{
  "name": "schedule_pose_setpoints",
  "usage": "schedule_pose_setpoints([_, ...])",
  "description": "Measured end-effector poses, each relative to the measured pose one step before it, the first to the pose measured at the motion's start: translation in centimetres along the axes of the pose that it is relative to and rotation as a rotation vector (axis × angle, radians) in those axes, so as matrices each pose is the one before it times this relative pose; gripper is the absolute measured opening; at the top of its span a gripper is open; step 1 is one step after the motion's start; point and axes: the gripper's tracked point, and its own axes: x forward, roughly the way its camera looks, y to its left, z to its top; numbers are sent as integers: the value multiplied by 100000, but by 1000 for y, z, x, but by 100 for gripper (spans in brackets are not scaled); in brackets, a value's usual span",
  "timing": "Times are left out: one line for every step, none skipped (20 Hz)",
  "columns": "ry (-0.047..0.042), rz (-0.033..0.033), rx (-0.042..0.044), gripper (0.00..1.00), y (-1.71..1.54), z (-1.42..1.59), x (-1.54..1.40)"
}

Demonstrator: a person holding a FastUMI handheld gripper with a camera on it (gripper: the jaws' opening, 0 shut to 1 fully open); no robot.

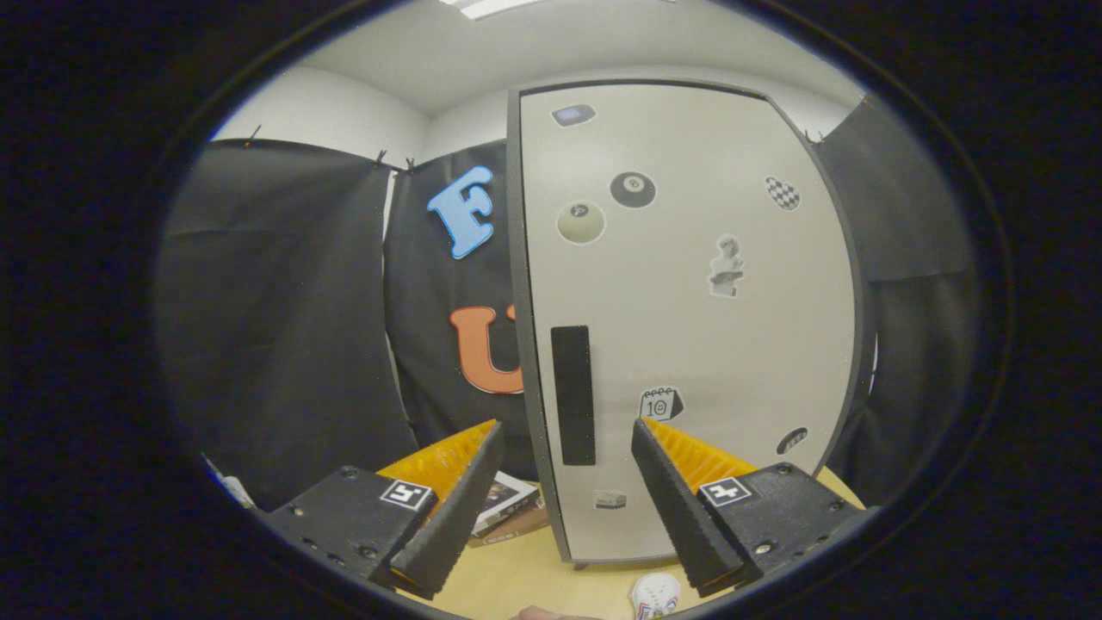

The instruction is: Open the shoe cabinet door, grab the shoes and put them into the shoe cabinet, then close the shoe cabinet door.

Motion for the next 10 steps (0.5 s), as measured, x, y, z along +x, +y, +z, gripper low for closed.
schedule_pose_setpoints([1655, -167, -693, 96, 165, -259, 1128])
schedule_pose_setpoints([592, -861, -765, 95, -7, -210, 925])
schedule_pose_setpoints([-455, -348, -221, 91, 92, 181, 920])
schedule_pose_setpoints([-604, -1309, -215, 90, -153, 205, 678])
schedule_pose_setpoints([-1751, -1851, -92, 80, -218, 499, 484])
schedule_pose_setpoints([-3006, -3372, 45, 70, -579, 629, 708])
schedule_pose_setpoints([-574, 163, 1157, 60, 52, 219, 545])
schedule_pose_setpoints([613, -559, 1024, 49, 189, 30, -8])
schedule_pose_setpoints([1089, -542, 134, 47, -28, -153, 702])
schedule_pose_setpoints([721, -636, -718, 44, -146, 7, 276])
